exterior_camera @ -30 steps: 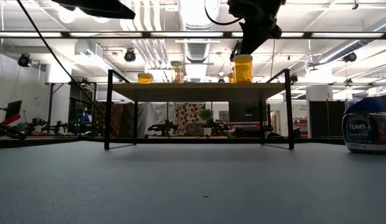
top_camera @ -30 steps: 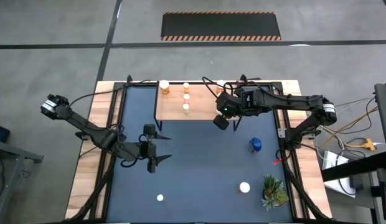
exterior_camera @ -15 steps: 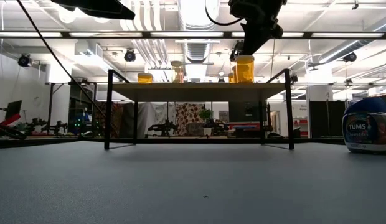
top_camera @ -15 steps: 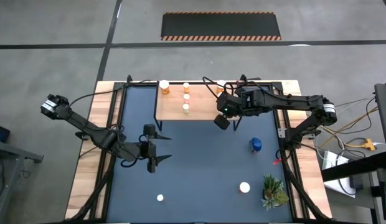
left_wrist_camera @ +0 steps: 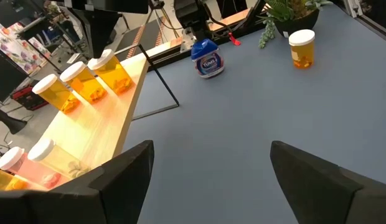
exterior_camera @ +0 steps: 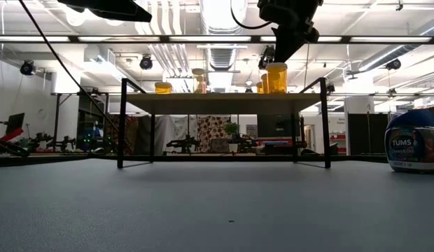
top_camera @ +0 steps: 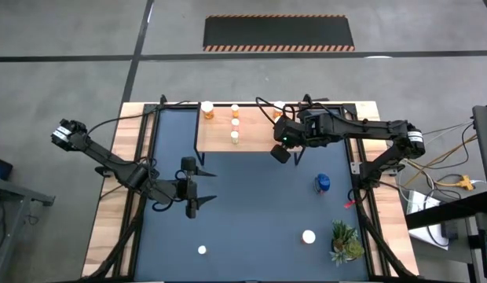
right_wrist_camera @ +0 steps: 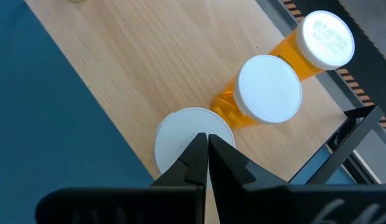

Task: Pick and place medicine bottles onto shelf by color
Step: Align the large orange pill bottle with the other large orange pill bottles on the shelf, then put the small pill bottle on the shelf

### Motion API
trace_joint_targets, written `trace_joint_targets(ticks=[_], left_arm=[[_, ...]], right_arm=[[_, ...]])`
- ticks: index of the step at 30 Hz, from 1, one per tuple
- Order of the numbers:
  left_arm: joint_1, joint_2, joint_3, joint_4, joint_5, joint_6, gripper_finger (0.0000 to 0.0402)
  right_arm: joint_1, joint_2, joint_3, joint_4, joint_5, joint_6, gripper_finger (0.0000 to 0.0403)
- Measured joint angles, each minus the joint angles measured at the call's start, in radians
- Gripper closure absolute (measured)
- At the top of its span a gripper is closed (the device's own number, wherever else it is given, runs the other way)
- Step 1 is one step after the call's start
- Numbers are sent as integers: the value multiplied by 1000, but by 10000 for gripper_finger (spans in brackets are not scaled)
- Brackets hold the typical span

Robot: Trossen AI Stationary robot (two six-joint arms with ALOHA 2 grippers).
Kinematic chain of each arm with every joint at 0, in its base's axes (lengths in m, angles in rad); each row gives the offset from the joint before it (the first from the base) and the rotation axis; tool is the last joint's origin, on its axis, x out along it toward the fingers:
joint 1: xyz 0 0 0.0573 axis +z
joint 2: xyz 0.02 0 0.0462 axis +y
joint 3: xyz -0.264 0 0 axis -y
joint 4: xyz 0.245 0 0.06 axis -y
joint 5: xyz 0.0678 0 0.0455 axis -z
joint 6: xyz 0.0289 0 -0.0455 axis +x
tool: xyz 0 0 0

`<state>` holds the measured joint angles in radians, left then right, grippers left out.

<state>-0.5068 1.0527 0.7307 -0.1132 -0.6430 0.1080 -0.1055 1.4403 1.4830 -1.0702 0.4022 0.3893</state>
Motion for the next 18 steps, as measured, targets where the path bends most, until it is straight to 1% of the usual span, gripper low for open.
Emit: trace_joint_targets(ticks=[5,18], left_arm=[[0,0,0,0,0,0,98],[0,0,0,0,0,0,98]], right_arm=[[0,0,5,-2,6,0,394],[0,1,72,0,25,-18,394]])
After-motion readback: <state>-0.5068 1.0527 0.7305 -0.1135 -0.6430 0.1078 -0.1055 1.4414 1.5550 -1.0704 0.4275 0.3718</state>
